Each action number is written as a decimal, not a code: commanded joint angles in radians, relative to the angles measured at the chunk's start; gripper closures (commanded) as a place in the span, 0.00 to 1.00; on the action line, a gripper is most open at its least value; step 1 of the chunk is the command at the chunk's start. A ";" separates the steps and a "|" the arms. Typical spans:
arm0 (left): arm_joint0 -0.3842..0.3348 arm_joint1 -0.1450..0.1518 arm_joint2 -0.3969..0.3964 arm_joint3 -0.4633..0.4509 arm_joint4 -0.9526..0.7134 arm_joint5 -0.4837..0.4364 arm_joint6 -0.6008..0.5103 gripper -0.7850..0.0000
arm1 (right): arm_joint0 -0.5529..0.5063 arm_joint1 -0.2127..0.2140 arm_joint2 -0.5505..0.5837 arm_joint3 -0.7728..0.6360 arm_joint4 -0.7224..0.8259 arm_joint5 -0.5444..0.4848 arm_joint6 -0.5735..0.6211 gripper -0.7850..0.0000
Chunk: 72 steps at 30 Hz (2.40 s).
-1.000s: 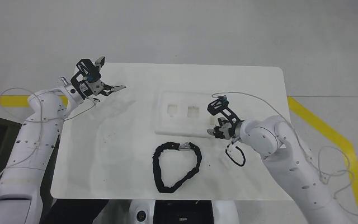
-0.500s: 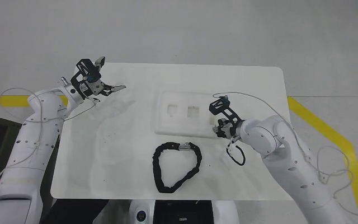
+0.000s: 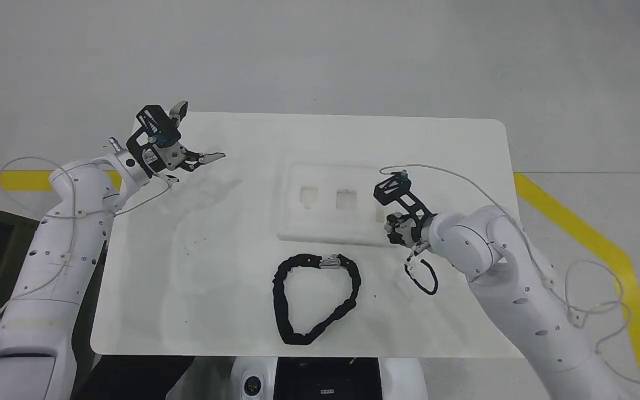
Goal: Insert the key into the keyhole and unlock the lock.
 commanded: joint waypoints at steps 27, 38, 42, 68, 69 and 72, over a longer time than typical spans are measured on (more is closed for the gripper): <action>0.000 0.000 0.000 0.000 0.000 0.000 0.000 0.00 | -0.126 0.025 0.191 -0.222 0.166 -0.103 -0.076 1.00; 0.000 0.000 0.000 0.000 0.000 0.000 0.000 0.00 | -0.232 0.044 0.315 -0.123 0.458 -0.412 -0.211 1.00; 0.000 0.000 0.000 0.000 0.000 0.000 0.000 0.00 | -0.277 0.054 0.365 -0.099 0.499 -0.486 -0.223 1.00; 0.000 0.000 0.000 0.000 0.000 0.000 0.000 0.00 | -0.399 0.091 0.545 -0.085 0.643 -0.649 -0.243 1.00; 0.000 0.000 0.000 0.000 0.000 0.000 0.000 0.00 | -0.399 0.091 0.545 -0.085 0.643 -0.649 -0.243 1.00; 0.017 -0.001 0.008 -0.051 -0.005 -0.001 -0.009 0.00 | -0.399 0.091 0.545 -0.085 0.643 -0.649 -0.243 1.00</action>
